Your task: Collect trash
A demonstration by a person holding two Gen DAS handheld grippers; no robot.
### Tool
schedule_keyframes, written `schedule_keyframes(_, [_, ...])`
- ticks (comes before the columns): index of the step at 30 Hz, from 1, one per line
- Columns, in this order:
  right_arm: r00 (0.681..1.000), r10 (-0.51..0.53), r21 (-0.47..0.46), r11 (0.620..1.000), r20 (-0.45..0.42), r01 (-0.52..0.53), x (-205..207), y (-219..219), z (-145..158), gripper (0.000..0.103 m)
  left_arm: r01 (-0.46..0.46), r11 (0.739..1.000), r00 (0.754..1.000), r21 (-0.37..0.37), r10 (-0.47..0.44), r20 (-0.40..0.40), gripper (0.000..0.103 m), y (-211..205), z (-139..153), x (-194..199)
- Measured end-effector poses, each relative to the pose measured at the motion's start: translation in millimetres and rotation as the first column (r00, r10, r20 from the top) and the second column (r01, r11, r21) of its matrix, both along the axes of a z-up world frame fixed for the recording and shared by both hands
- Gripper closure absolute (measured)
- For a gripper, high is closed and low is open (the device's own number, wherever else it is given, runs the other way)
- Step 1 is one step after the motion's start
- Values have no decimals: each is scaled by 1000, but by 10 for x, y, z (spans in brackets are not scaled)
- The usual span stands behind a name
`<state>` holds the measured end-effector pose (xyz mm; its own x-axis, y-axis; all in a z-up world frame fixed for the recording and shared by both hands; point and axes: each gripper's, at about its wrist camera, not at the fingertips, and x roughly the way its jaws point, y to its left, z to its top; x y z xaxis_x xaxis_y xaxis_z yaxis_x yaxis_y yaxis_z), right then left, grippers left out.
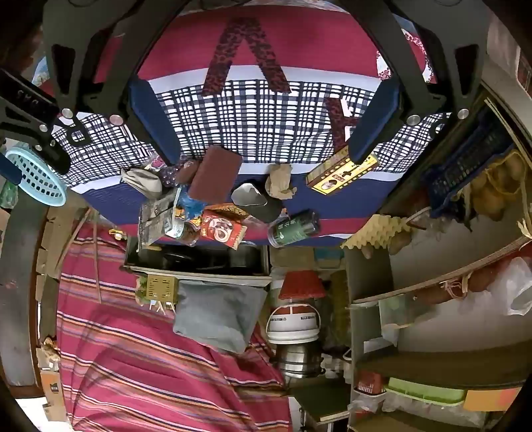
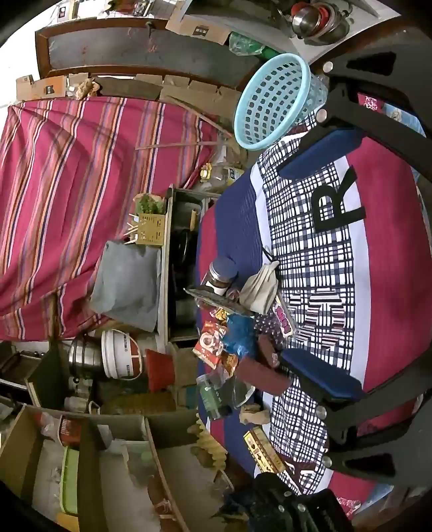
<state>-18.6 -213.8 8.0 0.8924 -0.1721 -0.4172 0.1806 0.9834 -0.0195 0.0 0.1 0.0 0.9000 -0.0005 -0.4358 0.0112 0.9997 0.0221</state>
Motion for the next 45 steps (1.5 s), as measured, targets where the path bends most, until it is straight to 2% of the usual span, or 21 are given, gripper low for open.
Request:
schedule_keyframes(9, [1000,2,-5,1000,8,-2,-17,1,24,4,-3,1000,1000,12,3,19,5,-28,-3,-26])
schedule_keyframes(45, [1000,6,-5,1000,23,-6,-57,1,76,4,1,1000,1000,8,-1,9,5,-8,22,12])
